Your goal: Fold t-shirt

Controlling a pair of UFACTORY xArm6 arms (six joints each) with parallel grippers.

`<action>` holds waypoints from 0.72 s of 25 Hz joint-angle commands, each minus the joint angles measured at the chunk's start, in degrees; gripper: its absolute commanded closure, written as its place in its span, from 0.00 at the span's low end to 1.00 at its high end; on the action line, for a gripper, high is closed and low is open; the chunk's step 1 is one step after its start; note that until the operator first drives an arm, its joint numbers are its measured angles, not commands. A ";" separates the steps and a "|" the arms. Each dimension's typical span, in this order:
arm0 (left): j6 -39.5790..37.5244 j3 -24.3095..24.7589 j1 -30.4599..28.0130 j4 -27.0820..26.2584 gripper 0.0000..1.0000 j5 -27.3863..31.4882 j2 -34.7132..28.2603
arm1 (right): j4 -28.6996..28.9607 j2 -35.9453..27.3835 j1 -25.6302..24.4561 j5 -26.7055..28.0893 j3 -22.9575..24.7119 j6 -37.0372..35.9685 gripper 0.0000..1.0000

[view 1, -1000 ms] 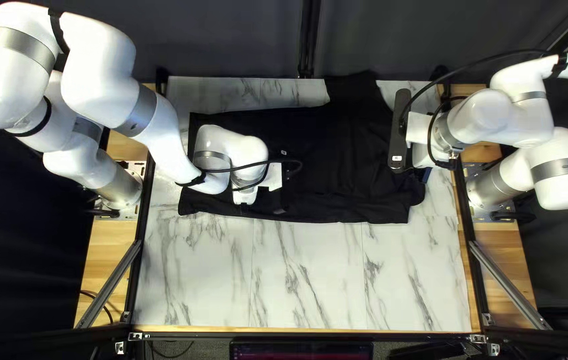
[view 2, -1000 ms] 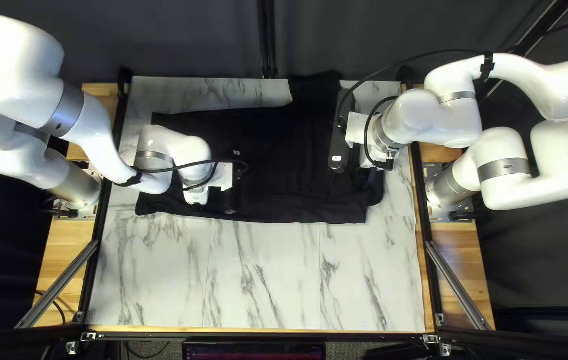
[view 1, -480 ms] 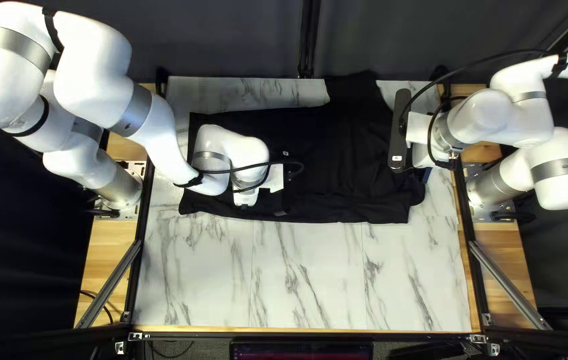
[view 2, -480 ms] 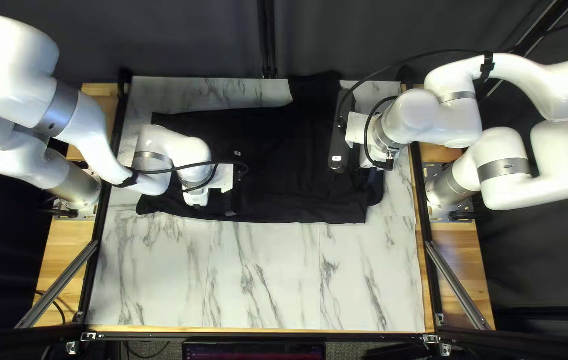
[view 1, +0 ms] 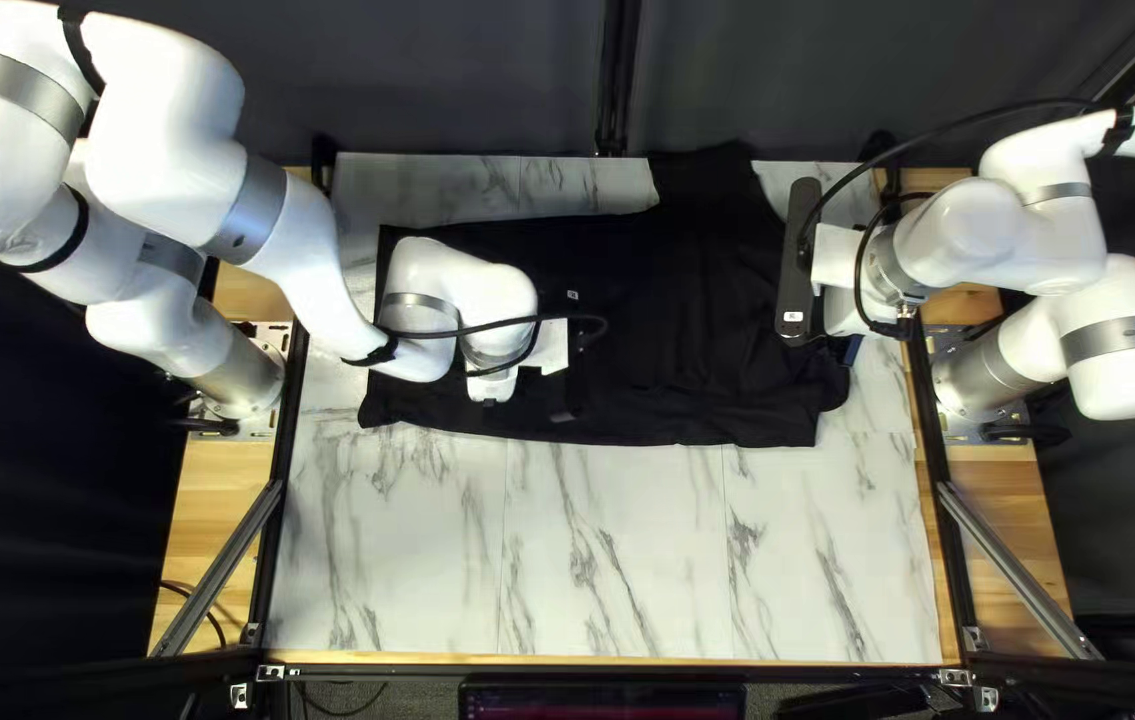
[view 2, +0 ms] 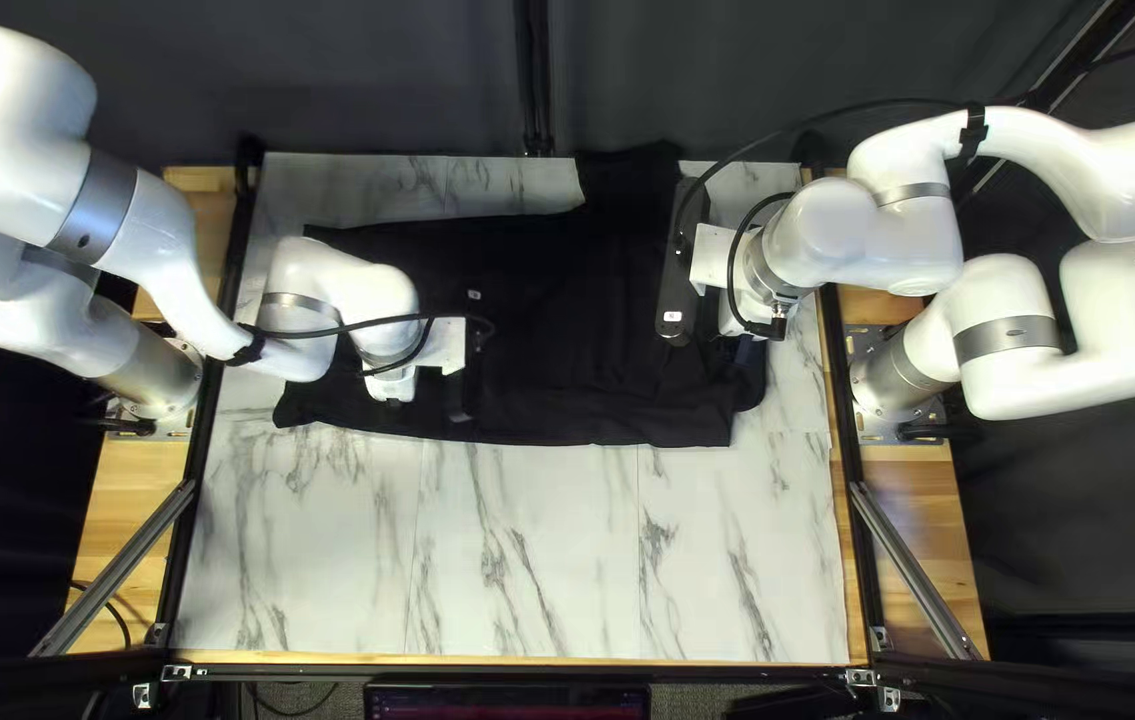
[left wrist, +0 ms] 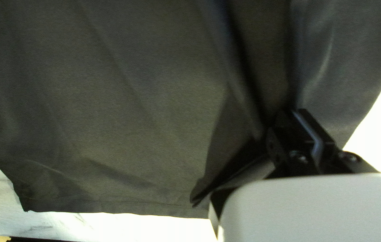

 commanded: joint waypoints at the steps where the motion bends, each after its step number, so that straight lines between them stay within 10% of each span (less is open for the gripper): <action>1: -0.25 0.28 -0.03 -0.32 0.69 -0.45 0.07 | 0.00 0.00 0.00 0.00 0.00 0.00 0.00; 2: -0.25 0.44 -0.02 -0.46 0.06 -0.49 -0.02 | 0.00 0.00 0.00 0.00 0.00 0.00 0.00; 3: -0.31 0.55 -0.04 -0.58 0.00 -0.44 -0.15 | 0.00 0.00 0.00 0.00 0.00 0.00 0.00; 18: 0.99 -2.46 -0.31 -1.10 0.00 2.16 -3.61 | 0.00 0.00 0.00 0.00 0.00 0.00 0.00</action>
